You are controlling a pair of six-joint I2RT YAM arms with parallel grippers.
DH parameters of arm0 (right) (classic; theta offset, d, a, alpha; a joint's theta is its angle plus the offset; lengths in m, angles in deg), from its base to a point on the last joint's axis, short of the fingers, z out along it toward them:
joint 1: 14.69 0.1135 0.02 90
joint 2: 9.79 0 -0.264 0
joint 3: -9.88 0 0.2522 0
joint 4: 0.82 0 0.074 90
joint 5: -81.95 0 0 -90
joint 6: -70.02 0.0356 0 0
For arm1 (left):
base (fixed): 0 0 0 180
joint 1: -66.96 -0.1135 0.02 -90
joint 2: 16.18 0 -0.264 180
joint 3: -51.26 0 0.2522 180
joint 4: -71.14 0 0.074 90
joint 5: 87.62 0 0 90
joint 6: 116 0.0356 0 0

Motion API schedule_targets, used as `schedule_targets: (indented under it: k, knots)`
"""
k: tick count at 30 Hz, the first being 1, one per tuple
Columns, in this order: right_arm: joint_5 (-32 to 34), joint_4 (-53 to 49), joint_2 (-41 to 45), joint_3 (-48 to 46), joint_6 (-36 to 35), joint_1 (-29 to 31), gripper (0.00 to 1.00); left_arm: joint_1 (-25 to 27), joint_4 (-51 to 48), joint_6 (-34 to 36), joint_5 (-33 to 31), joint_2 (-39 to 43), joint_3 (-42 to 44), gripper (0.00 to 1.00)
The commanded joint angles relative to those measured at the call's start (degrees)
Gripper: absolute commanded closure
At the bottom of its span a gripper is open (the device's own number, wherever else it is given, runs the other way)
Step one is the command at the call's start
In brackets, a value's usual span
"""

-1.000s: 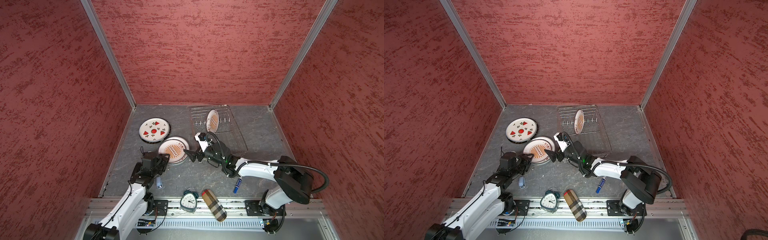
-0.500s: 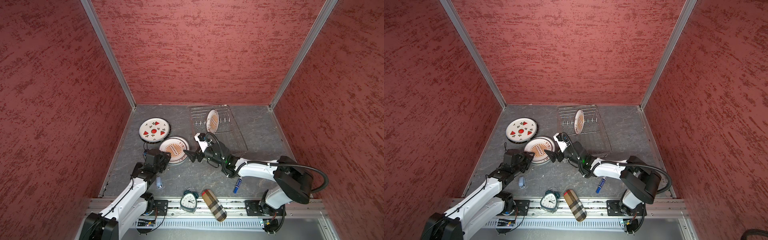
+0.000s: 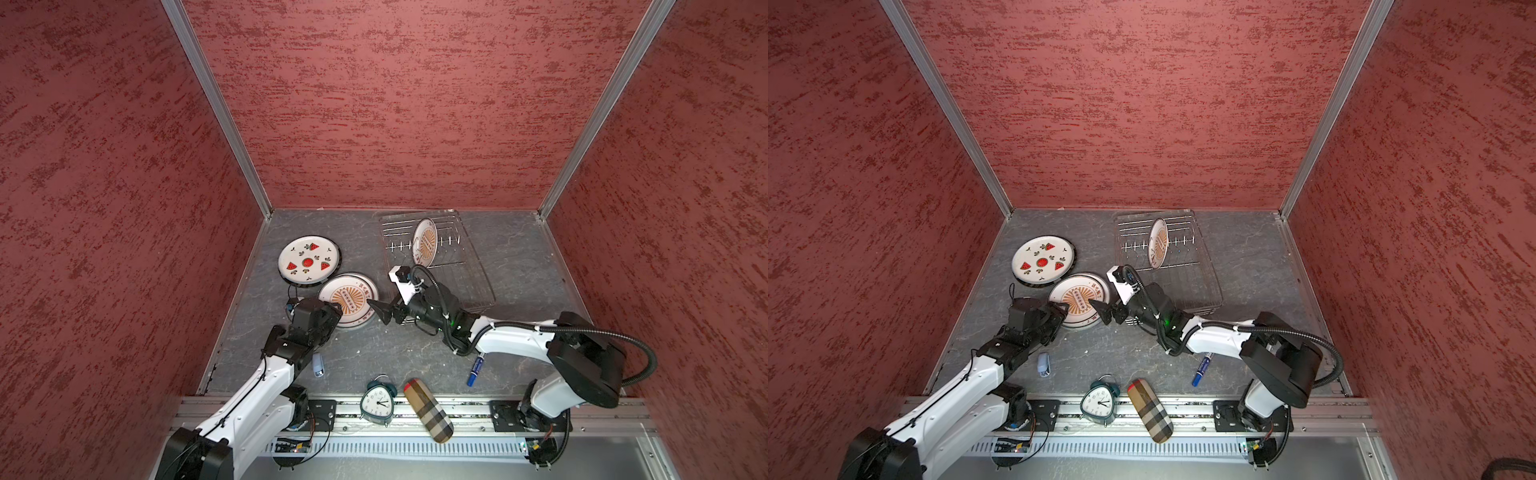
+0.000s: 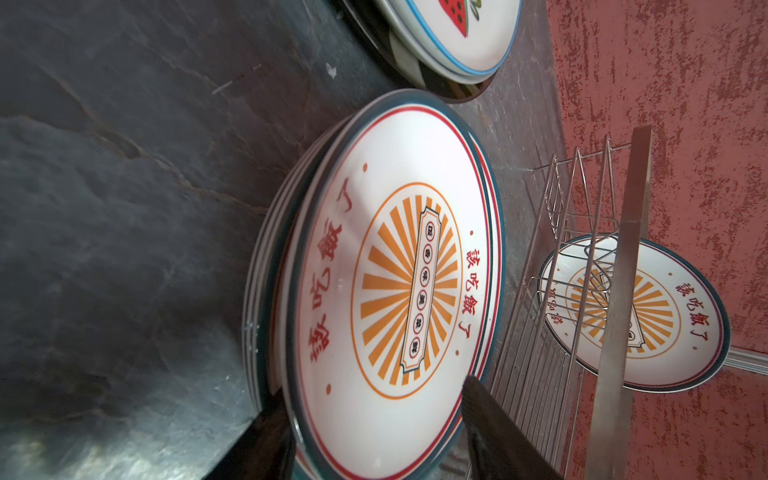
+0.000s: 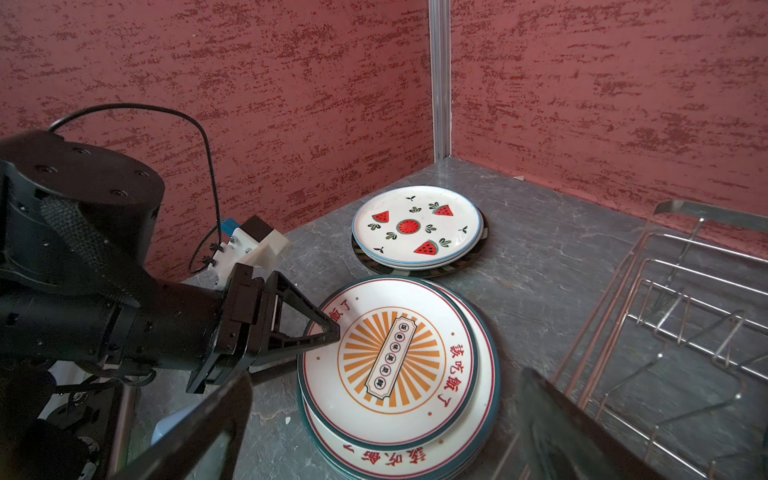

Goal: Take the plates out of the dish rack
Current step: 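Lower the sunburst plate onto the stack and open the left gripper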

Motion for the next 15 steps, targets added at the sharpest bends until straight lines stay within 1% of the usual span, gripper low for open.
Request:
schedule_targets:
  k: [1,6,11,14,15]
  knots:
    - [1.75,0.46,-0.05,1.84,-1.43,0.61,0.01,0.61,-1.01,1.84,-3.16,0.96,-1.34,0.36]
    - [1.73,0.04,-0.44,2.43,-1.63,0.61,0.01,1.70,-1.25,2.46,-2.26,-0.59,-2.39,0.40]
    - [2.23,-0.07,-0.23,2.11,-1.69,0.70,0.01,3.19,-1.32,3.19,-3.36,-1.10,-3.00,0.40]
    - [2.43,0.27,-0.25,1.83,-1.79,0.70,0.01,3.88,-2.33,3.25,-5.12,-1.45,-3.53,0.43]
    - [2.47,0.29,-0.22,1.80,-1.78,0.70,0.01,3.88,-2.69,3.25,-5.33,-1.71,-3.67,0.46]
